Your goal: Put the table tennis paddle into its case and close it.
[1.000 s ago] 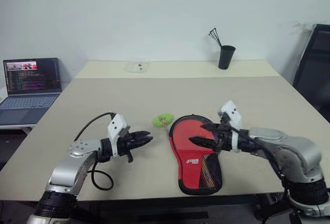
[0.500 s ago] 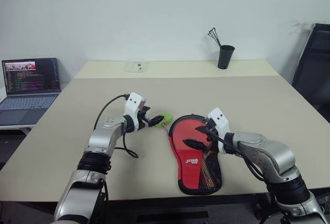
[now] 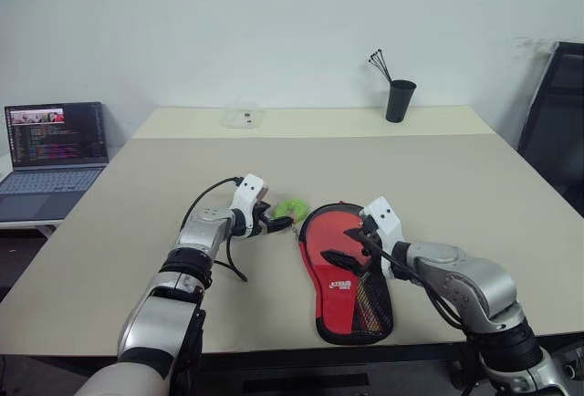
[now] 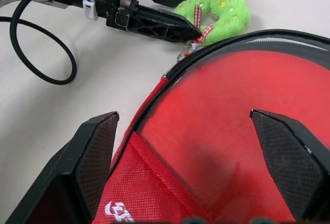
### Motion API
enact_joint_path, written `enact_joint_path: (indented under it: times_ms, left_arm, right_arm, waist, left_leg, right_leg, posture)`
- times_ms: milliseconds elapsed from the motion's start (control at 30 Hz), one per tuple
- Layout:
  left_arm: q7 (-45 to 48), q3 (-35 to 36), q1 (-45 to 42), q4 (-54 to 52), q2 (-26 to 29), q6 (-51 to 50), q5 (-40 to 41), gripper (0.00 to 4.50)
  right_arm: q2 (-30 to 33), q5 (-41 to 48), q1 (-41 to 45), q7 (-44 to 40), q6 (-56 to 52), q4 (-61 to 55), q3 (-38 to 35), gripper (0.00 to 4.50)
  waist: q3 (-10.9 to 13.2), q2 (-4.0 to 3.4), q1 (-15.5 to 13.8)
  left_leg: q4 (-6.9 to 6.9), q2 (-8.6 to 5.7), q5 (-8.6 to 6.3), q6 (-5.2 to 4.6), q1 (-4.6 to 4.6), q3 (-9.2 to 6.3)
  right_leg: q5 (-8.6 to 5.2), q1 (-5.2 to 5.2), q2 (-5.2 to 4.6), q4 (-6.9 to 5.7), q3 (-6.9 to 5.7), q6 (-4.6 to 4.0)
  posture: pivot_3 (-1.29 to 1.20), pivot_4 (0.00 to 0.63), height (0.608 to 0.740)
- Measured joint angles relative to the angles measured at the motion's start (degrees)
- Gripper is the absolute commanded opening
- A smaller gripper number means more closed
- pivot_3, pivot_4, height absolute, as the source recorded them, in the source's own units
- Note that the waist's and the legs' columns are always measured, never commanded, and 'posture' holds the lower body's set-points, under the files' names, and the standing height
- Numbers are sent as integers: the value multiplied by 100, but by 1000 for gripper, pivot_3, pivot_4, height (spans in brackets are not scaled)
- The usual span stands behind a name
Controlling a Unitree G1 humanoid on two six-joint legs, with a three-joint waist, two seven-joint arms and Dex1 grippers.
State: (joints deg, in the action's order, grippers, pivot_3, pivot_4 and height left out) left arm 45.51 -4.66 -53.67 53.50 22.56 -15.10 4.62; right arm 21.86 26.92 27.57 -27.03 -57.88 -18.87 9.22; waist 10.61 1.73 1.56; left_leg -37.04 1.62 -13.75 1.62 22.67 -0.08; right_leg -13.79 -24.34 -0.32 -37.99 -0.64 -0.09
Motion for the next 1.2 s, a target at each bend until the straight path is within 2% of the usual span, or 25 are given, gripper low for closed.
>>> enact_joint_path:
  times_ms: [33, 133, 500, 900, 1200]
  left_arm:
    - [21, 0, -5, 35, -3, 61, -33, 4437]
    - [79, -5, -2, 43, -29, 139, -94, 3825]
    - [287, -52, 195, -229, -138, 202, -149, 14]
    - [150, -107, 320, -555, -130, 221, -268, 14]
    - [-122, -476, -1007, 1155, -134, 1409, -1090, 14]
  right_arm:
    - [-5, -26, -3, 6, 0, -1, 6, 4500]
    - [-44, -110, -11, 48, 26, 0, 16, 4500]
    - [-570, -575, 238, 166, 751, 587, 305, 4500]
    - [-548, -1396, -5, 239, 1308, 1251, 642, 4500]
    - [-437, -1614, -225, 126, 1356, 1053, 638, 4500]
  waist:
    - [0, 0, 0]
    - [0, 0, 0]
    - [-3, 3, 8]
    - [-6, 7, 8]
    - [-21, 31, -2]
  left_leg:
    - [0, 0, 0, 0, 0, 0]
    - [0, 0, 0, 0, 0, 0]
    - [-1, 2, 0, 0, -21, 2]
    - [-1, 2, 0, 0, -24, 2]
    - [-1, 0, 0, 0, -21, 2]
  right_leg:
    - [0, 0, 0, 0, 0, 0]
    - [0, 0, 0, -1, 1, 0]
    - [0, 13, 1, -10, 3, 0]
    - [0, 15, 1, -10, 3, 0]
    - [0, 17, 1, -4, 0, 1]
  posture:
    - [0, 150, 740]
    - [0, 150, 740]
    - [0, 150, 740]
    - [0, 150, 740]
    - [0, 150, 740]
